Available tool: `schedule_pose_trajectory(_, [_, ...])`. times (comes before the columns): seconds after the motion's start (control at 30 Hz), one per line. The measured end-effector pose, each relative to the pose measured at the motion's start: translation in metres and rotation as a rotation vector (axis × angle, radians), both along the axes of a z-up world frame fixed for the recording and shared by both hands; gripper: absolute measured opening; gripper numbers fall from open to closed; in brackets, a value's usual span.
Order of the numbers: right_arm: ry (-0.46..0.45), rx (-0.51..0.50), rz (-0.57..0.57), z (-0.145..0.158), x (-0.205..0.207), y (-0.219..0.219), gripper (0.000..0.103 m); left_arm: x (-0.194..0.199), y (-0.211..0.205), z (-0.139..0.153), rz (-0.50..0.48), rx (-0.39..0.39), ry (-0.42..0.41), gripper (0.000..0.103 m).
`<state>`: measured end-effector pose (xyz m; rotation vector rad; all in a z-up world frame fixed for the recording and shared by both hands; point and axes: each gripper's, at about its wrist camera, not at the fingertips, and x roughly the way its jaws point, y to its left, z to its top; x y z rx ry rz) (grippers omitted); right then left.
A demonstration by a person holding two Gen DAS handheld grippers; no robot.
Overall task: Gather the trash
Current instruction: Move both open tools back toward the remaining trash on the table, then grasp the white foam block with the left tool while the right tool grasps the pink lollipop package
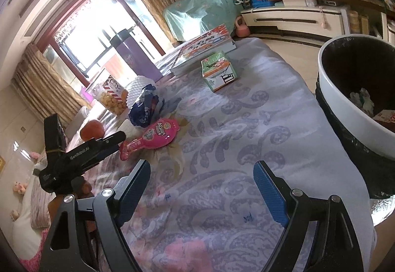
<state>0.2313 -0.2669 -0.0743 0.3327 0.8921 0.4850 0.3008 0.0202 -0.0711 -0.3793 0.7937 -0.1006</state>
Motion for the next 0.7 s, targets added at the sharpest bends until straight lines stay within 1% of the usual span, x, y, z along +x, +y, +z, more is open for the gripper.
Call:
schedule_pose_trajectory(0.07, [-0.001,0.002,-0.003,0.001,0.001,0.001,0.087,0.0,-0.003,0.0,-0.005,0.032,-0.018,0.04])
schedule_pose_trajectory(0.13, [-0.003,0.001,-0.003,0.001,0.002,0.002,0.087,-0.003,-0.001,0.0,-0.004,0.045,-0.026,0.032])
schedule_pose_trajectory(0.23, [0.002,0.001,0.011,0.002,0.004,0.009,0.087,-0.017,0.006,0.004,-0.006,0.014,-0.032,0.025])
schedule_pose_trajectory(0.33, [0.0,-0.002,0.03,0.002,0.005,0.022,0.087,-0.037,0.015,0.01,-0.014,0.0,-0.034,0.021])
schedule_pose_trajectory(0.47, [-0.003,-0.006,0.067,0.001,0.008,0.043,0.087,-0.066,0.032,0.016,-0.013,-0.025,-0.016,0.017])
schedule_pose_trajectory(0.6, [0.006,-0.012,0.102,-0.004,0.012,0.065,0.087,-0.091,0.055,0.013,0.002,-0.067,0.026,0.014])
schedule_pose_trajectory(0.67, [0.006,-0.026,0.122,-0.006,0.015,0.079,0.087,-0.103,0.061,0.011,-0.001,-0.068,0.048,0.014])
schedule_pose_trajectory(0.7, [0.005,-0.033,0.129,-0.007,0.016,0.085,0.087,-0.107,0.063,0.009,-0.006,-0.056,0.062,0.015])
